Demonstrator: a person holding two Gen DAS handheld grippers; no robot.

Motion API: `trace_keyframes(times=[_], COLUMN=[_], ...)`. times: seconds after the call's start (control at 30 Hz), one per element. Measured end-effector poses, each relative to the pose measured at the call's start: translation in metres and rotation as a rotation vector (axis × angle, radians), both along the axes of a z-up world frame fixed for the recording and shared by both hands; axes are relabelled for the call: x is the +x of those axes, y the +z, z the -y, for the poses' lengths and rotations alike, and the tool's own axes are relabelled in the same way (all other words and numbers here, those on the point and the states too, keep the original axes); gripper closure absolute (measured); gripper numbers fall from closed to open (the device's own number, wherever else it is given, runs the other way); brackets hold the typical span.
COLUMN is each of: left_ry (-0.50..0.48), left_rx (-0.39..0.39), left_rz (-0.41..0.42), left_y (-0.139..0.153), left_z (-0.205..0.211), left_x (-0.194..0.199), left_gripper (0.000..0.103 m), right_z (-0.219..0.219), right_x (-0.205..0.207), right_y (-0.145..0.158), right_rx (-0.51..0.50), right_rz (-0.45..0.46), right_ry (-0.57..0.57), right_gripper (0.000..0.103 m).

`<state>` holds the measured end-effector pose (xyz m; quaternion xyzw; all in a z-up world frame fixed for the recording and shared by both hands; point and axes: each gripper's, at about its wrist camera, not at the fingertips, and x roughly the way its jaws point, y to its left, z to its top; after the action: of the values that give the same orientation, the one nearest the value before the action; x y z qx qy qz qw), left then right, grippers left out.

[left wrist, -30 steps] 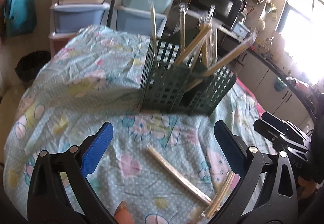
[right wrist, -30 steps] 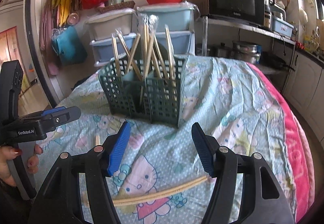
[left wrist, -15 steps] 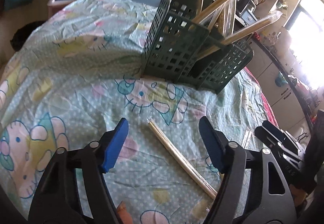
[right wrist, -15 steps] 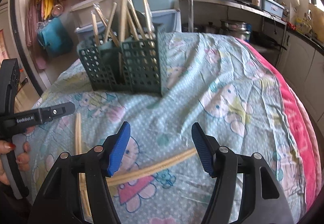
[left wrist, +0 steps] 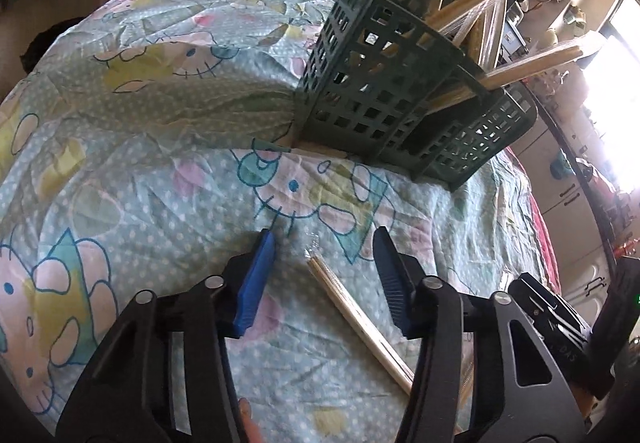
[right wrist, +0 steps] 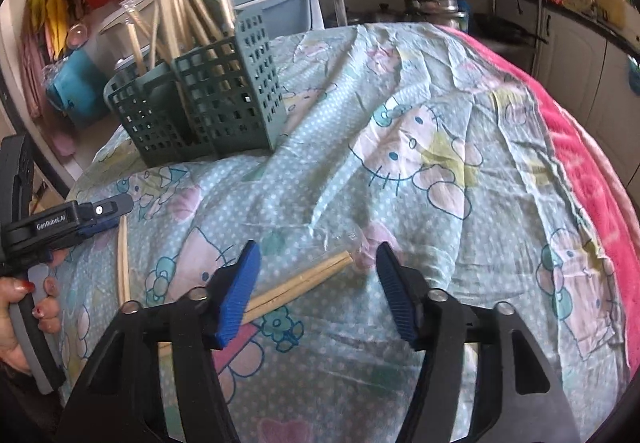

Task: Organize utensils
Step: 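Move both open grippers back toward the remaining wrapped chopsticks, then close the left gripper on a wrapped chopstick pair while the right gripper closes on another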

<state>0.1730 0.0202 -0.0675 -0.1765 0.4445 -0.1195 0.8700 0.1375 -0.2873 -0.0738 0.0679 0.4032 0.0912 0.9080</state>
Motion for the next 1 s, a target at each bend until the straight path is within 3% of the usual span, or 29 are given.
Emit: trace_keyframes(times=[0.23, 0.47, 0.63, 1.0], left_ry=[0.012, 0.018, 0.039, 0.029], left_rx=[0.007, 0.018, 0.031, -0.037], left_rz=[0.002, 0.005, -0.001, 0.021], left_y=[-0.003, -0.004, -0.007, 0.006], left_z=[-0.004, -0.002, -0.007, -0.025], left_x=[0.003, 0.005, 0.008, 0.004], left_gripper=[0.068, 0.072, 0.089, 0.098], right_z=[0.006, 0.018, 0.023, 0.007], right_x=[0.012, 0.017, 0.017, 0.009], right_y=[-0.01, -0.011, -0.007, 0.042], right_rx=[0.044, 0.079, 0.092, 0.101], right_rz=[-0.048, -0.049, -0.03, 0.104], right_ry=[-0.04, -0.063, -0.057, 0.025], right_gripper=[0.069, 0.096, 0.099, 0.1])
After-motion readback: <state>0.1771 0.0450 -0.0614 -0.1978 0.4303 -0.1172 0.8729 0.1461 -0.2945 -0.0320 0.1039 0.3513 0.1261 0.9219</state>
